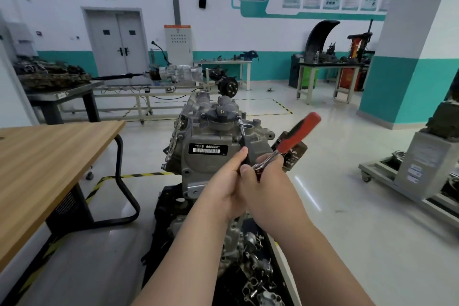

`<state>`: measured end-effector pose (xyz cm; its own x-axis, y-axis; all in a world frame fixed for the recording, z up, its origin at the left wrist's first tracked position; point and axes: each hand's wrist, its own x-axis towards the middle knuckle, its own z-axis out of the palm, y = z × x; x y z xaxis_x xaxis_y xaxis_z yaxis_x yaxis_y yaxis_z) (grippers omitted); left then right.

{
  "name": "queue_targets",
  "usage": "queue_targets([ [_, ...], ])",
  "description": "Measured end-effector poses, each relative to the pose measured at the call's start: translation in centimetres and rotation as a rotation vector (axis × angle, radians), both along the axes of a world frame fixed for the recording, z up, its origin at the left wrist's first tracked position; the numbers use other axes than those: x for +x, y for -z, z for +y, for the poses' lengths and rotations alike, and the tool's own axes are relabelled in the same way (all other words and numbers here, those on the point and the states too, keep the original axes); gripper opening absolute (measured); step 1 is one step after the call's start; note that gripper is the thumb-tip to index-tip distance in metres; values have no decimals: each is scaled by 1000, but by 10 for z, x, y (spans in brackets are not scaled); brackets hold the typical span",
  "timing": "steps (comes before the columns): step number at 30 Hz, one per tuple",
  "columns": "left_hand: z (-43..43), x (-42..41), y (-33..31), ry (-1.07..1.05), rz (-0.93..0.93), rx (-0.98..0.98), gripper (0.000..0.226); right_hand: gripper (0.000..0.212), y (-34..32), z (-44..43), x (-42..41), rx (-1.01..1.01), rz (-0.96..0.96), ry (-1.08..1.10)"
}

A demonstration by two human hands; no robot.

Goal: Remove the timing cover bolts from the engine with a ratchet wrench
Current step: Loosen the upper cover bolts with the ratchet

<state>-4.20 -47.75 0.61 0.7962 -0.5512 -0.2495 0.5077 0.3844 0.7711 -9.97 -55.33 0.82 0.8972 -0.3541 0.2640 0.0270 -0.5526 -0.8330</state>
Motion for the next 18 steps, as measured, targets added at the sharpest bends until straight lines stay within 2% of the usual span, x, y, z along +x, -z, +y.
queue_targets([
  [5, -1, 0, -1, 6, 26, -45, 62, 29, -15, -1, -2, -577, 38, 28],
  [9, -4, -3, -6, -2, 24, -77, 62, 32, -29, -3, -2, -824, 52, 14],
  [12, -8, -6, -8, -41, -10, -112, 54, 27, -34, -6, -1, -867, 42, -3],
  [15, -10, -12, -7, -104, -102, -87, 56, 32, -36, -11, -1, -811, 23, 4],
  [17, -8, -21, -4, -152, -193, -2, 50, 33, -33, -14, -1, -639, 37, -24],
  [18, -7, -26, -2, -194, -254, 59, 45, 30, -31, -16, -1, -485, 37, -60],
])
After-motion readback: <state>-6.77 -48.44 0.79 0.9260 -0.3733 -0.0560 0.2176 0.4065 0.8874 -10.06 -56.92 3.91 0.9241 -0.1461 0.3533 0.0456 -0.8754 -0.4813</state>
